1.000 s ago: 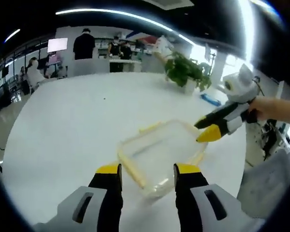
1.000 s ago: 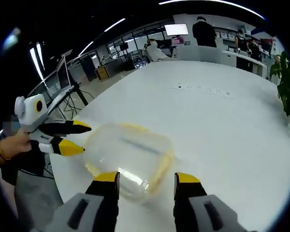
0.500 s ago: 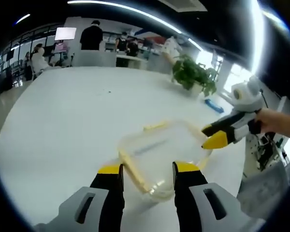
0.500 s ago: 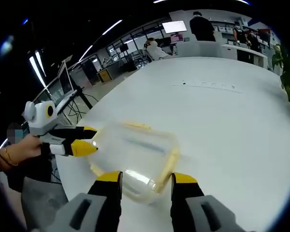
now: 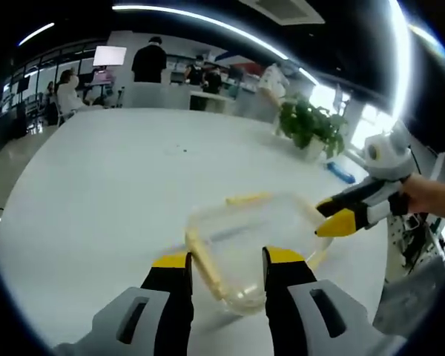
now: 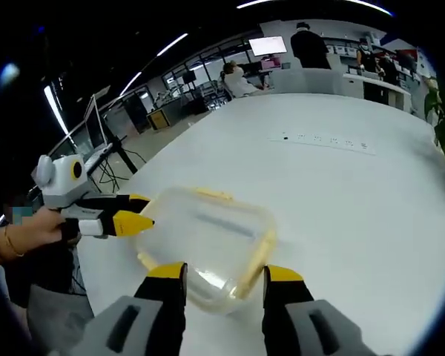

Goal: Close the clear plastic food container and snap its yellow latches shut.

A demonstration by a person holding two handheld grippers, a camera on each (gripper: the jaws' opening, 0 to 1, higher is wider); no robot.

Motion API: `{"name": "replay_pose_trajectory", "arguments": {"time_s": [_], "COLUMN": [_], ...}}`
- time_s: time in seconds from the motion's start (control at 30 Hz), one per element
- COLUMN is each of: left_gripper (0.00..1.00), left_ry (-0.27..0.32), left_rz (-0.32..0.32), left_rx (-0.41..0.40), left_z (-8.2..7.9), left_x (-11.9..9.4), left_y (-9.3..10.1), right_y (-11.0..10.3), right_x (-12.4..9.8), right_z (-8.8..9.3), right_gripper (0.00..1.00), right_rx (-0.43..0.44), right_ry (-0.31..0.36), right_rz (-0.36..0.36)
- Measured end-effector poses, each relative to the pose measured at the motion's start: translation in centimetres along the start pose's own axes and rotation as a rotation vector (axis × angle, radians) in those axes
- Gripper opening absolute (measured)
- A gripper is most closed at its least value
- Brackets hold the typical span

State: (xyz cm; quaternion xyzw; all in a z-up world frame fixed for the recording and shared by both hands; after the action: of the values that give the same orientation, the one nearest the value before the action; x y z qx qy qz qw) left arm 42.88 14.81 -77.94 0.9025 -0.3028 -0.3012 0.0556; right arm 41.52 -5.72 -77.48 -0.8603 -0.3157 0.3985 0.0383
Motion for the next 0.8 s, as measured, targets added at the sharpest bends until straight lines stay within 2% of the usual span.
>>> {"name": "replay_pose_trajectory", "arguments": {"time_s": [0.43, 0.8], "left_gripper": [0.34, 0.34], "left_ry": [0.033, 0.033], "left_rz": [-0.036, -0.038], "left_rx": [-0.021, -0.021], "left_z": [-1.3, -1.5], "left_x": [1.4, 1.4], "left_y": [-1.4, -1.6], "right_y": [1.2, 1.1], "right_x": [1.5, 1.6], "right_z": [-1.9, -2.1], "right_gripper": [0.38, 0.38], "right_rx": [0.010, 0.015], "right_ry": [0.016, 0.020], "right_rz": [0.009, 0.013]}}
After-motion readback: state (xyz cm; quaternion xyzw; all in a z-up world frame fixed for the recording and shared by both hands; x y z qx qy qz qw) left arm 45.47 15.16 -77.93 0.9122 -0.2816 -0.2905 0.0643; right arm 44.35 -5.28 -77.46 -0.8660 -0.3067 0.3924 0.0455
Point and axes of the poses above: the point that each gripper's makers call its tool centre point, and the gripper's own axes: x roughly forward along the fingers, y roughly to its right, z roughly out of its underside, the point moved 7 cm from there along -x, roughly backward along the fingers, and after that the axes turned 1 degree about -y, right-handed, at the moved point
